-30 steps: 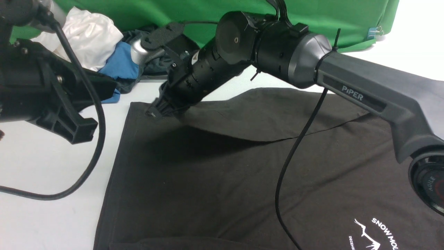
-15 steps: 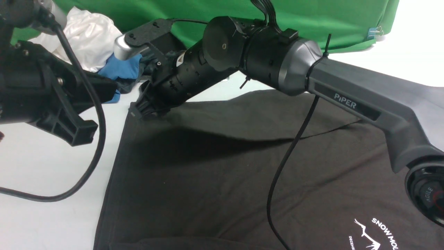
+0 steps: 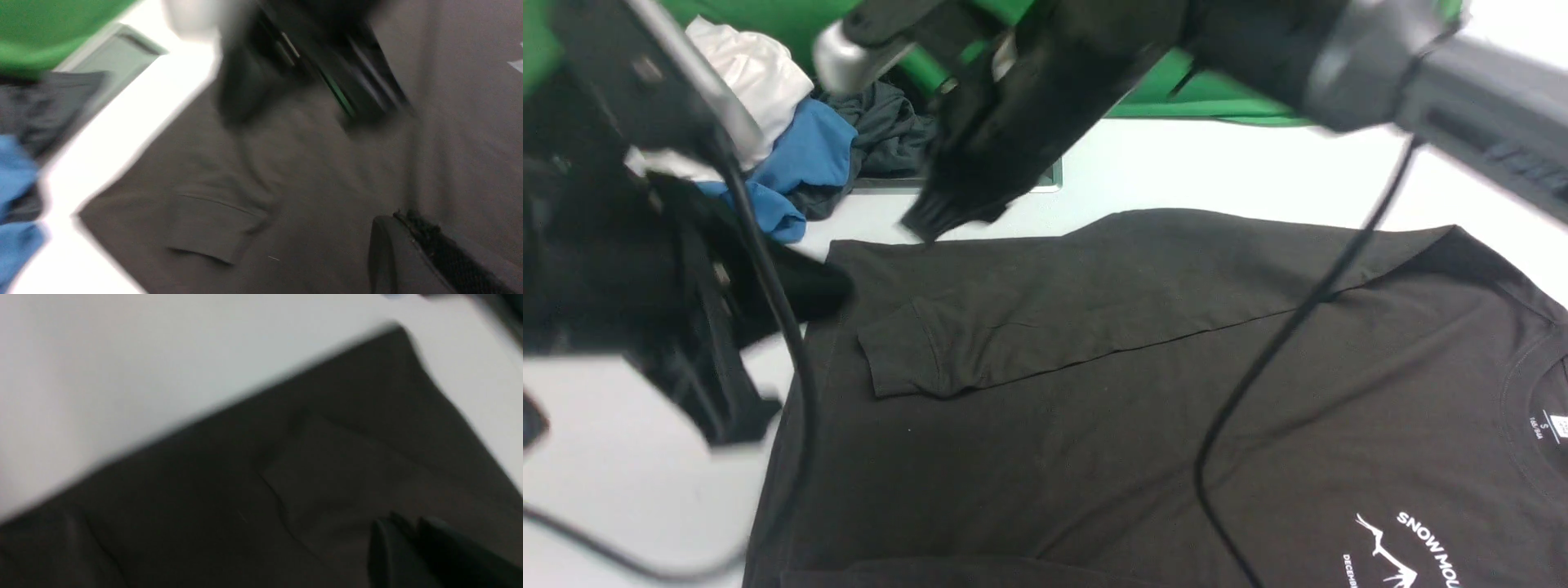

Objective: Fold a long-sleeved shirt on a white desktop.
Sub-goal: 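Grasp the near edge of the shirt at its hem and shoulder corners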

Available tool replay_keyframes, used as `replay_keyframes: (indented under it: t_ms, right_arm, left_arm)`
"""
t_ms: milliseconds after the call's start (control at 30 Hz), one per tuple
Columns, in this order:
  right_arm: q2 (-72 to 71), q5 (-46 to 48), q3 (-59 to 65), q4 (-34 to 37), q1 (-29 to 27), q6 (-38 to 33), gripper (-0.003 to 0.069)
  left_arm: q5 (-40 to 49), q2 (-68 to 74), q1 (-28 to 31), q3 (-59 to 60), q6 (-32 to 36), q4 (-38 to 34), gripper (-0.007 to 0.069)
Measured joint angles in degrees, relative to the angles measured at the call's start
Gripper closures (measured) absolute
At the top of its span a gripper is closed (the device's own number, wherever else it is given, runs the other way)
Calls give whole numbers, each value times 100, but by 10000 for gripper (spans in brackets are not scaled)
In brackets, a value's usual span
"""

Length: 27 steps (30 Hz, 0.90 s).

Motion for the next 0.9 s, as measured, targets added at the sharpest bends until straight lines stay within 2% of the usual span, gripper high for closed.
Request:
replay_keyframes:
  t_ms: [167,300,500,533,633,700,767,867,900]
  right_arm:
    - [-737,561,451,-791,-80,494,620]
    - [-1817,608,1750,-1130,-80,975,620]
    - [-3761,105,4192,-1206,-80,1562,618]
    - [-3821,67,4264,-1206,-80,1573,618]
    - [-4809,-155,5379,-1206,-80,1762,618]
    - [-5052,-178,5595,-1206,-75,1777,618]
    - [-5458,-208,6006,-1210,-75,1821,617]
    - [-5728,-263,6179,-1217,-75,1842,614]
    - [-5847,-321,6232,-1217,-75,1855,613]
  left_arm:
    - [816,5,-782,235,-74,97,604]
    - [960,32,-1238,913,84,111,604]
    - [428,112,-2147,1900,487,235,604]
    - [375,131,-2181,1921,492,243,604]
    - [-71,488,-2872,2200,486,264,604]
    - [-223,628,-3049,2238,486,236,603]
    - [-463,1065,-3441,2280,486,208,571]
    - [-504,1533,-3687,2288,427,201,503]
    - [-547,1798,-3814,2292,325,199,432]
